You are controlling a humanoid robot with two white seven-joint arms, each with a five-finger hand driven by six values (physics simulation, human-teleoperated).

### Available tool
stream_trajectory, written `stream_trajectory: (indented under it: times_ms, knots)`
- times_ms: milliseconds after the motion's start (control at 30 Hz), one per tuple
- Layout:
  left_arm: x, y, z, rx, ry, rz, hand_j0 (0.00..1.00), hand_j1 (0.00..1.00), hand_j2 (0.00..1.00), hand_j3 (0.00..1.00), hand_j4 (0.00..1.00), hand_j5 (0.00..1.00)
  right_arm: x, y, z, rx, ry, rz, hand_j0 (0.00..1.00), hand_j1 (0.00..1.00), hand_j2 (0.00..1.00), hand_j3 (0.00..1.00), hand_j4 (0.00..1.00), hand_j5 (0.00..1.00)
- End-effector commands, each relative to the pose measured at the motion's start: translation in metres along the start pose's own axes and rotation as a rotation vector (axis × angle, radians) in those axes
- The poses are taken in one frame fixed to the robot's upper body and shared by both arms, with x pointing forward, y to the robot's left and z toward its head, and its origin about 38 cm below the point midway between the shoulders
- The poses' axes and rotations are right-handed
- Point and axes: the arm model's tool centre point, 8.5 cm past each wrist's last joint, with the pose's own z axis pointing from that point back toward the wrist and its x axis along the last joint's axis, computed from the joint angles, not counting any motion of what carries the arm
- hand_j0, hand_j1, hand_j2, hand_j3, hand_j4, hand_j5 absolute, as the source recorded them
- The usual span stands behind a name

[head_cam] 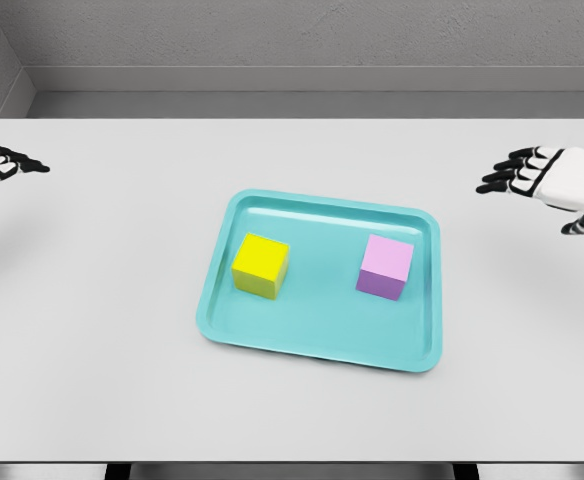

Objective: Push two cubes

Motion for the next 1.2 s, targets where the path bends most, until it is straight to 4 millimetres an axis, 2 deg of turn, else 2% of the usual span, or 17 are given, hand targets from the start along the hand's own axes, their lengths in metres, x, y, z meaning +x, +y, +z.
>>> stream_trajectory:
  times_ms: [0,167,400,433,467,533,600,667,767,833,867,933,1067,1167]
  knots:
    - [0.038,0.012,-0.015,0.006,-0.101,-0.082,1.0,1.0,1.0,1.0,1.0,1.0,-0.007,0.007,-0.012,-0.048,0.016,-0.044,1.0,1.0,1.0,1.0,1.0,1.0]
    - [0.053,0.012,-0.024,0.02,-0.147,-0.087,1.0,1.0,1.0,1.0,1.0,1.0,-0.005,0.008,-0.016,-0.052,0.007,-0.05,1.0,1.0,1.0,1.0,1.0,1.0]
    - [0.053,0.013,-0.025,0.023,-0.147,-0.087,1.0,1.0,1.0,1.0,1.0,1.0,-0.004,0.009,-0.015,-0.063,0.005,-0.063,1.0,1.0,1.0,1.0,1.0,1.0]
    - [0.053,0.013,-0.025,0.022,-0.147,-0.089,1.0,1.0,1.0,1.0,1.0,1.0,-0.005,0.011,-0.017,-0.034,0.01,-0.049,1.0,1.0,1.0,1.0,1.0,1.0]
    - [0.053,0.013,-0.025,0.023,-0.147,-0.088,1.0,1.0,1.0,1.0,1.0,1.0,-0.009,0.016,-0.014,0.088,0.027,-0.016,1.0,1.0,1.0,1.0,1.0,1.0]
    - [0.053,0.012,-0.025,0.021,-0.147,-0.088,1.0,1.0,1.0,1.0,1.0,1.0,-0.013,0.018,-0.015,0.146,0.055,0.043,0.99,0.99,0.99,0.99,0.99,0.99]
    - [0.054,0.012,-0.025,0.016,-0.145,-0.095,1.0,1.0,1.0,1.0,1.0,1.0,-0.003,0.031,-0.044,0.168,0.035,0.098,0.94,0.94,0.94,0.94,0.94,0.94]
    - [0.057,0.007,-0.03,0.006,-0.146,-0.104,1.0,1.0,1.0,1.0,1.0,1.0,-0.003,0.032,-0.045,0.171,0.034,0.096,0.75,0.75,0.75,0.75,0.75,0.75]
    - [0.059,0.0,-0.034,-0.017,-0.152,-0.111,1.0,1.0,1.0,1.0,1.0,1.0,0.004,0.044,-0.053,0.174,0.013,0.07,0.73,0.73,0.73,0.73,0.73,0.73]
    - [0.066,-0.006,-0.043,-0.041,-0.163,-0.135,1.0,1.0,1.0,1.0,1.0,1.0,-0.001,0.039,-0.047,0.154,0.031,0.065,0.73,0.73,0.73,0.73,0.73,0.73]
    - [0.067,-0.007,-0.046,-0.051,-0.159,-0.153,0.95,0.95,0.95,0.95,0.95,0.95,-0.006,0.037,-0.038,0.137,0.058,0.054,0.73,0.73,0.73,0.73,0.73,0.73]
    - [0.067,-0.005,-0.047,-0.05,-0.157,-0.164,0.78,0.78,0.78,0.78,0.78,0.78,-0.02,0.032,-0.016,0.084,0.129,0.03,0.73,0.73,0.73,0.73,0.73,0.73]
    - [0.069,-0.001,-0.045,-0.048,-0.162,-0.177,0.74,0.74,0.74,0.74,0.74,0.74,-0.027,0.021,-0.004,0.013,0.149,-0.023,0.73,0.73,0.73,0.73,0.73,0.73]
    - [0.073,-0.003,-0.046,-0.058,-0.174,-0.186,0.74,0.74,0.74,0.74,0.74,0.74,-0.02,0.031,-0.008,0.042,0.128,-0.03,0.73,0.73,0.73,0.73,0.73,0.73]
